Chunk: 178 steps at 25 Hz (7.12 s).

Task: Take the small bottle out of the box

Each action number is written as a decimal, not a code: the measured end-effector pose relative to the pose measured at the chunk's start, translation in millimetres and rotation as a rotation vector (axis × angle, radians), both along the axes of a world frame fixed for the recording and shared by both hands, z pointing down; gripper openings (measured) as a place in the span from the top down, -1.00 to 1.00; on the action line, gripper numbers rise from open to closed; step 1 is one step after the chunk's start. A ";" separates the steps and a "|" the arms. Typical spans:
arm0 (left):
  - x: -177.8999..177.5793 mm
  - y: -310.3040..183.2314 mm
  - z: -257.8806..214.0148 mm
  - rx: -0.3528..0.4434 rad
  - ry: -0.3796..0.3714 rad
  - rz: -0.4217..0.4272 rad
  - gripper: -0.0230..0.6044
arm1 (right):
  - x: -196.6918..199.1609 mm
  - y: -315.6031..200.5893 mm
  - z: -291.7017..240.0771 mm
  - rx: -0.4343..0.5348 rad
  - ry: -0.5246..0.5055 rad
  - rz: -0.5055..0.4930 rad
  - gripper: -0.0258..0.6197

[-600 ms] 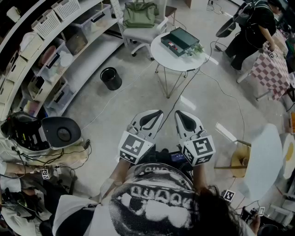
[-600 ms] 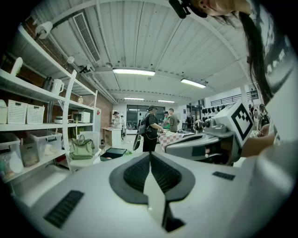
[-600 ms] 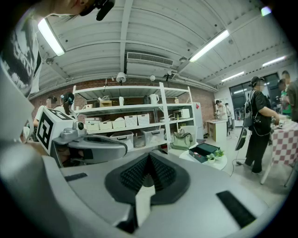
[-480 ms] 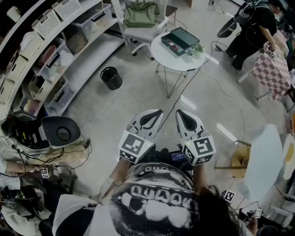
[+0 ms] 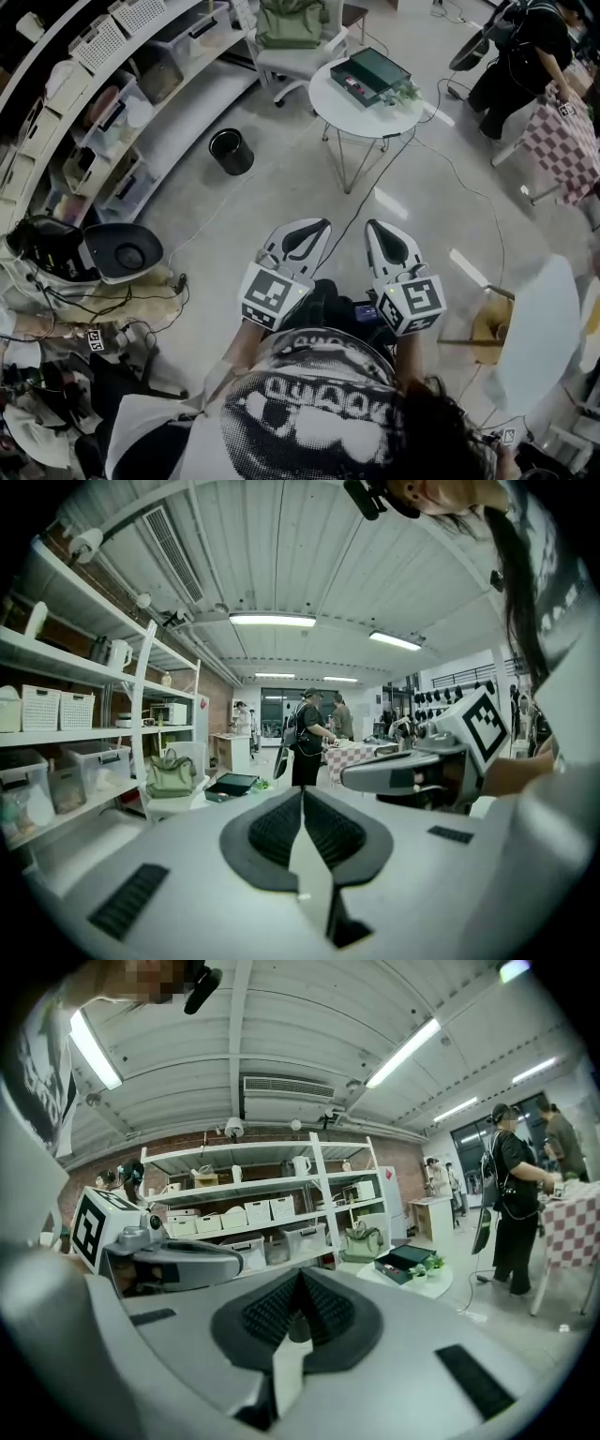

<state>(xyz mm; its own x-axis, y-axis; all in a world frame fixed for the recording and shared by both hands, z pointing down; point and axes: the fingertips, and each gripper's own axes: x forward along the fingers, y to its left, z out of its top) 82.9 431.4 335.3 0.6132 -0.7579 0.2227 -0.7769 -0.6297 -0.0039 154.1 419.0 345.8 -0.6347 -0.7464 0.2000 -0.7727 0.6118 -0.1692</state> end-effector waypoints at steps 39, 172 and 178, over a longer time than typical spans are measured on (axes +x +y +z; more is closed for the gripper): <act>-200.0 -258.1 28.2 -0.054 -0.019 0.100 0.87 | -174.5 -254.5 24.7 -0.129 -0.027 0.139 0.92; -97.3 -769.6 150.2 -0.319 -0.188 0.354 0.87 | -46.8 -711.3 384.3 -0.676 0.709 -0.227 0.25; -102.0 -772.1 153.1 -0.330 -0.193 0.385 0.87 | -49.8 -716.0 369.8 -0.739 0.505 -0.086 0.25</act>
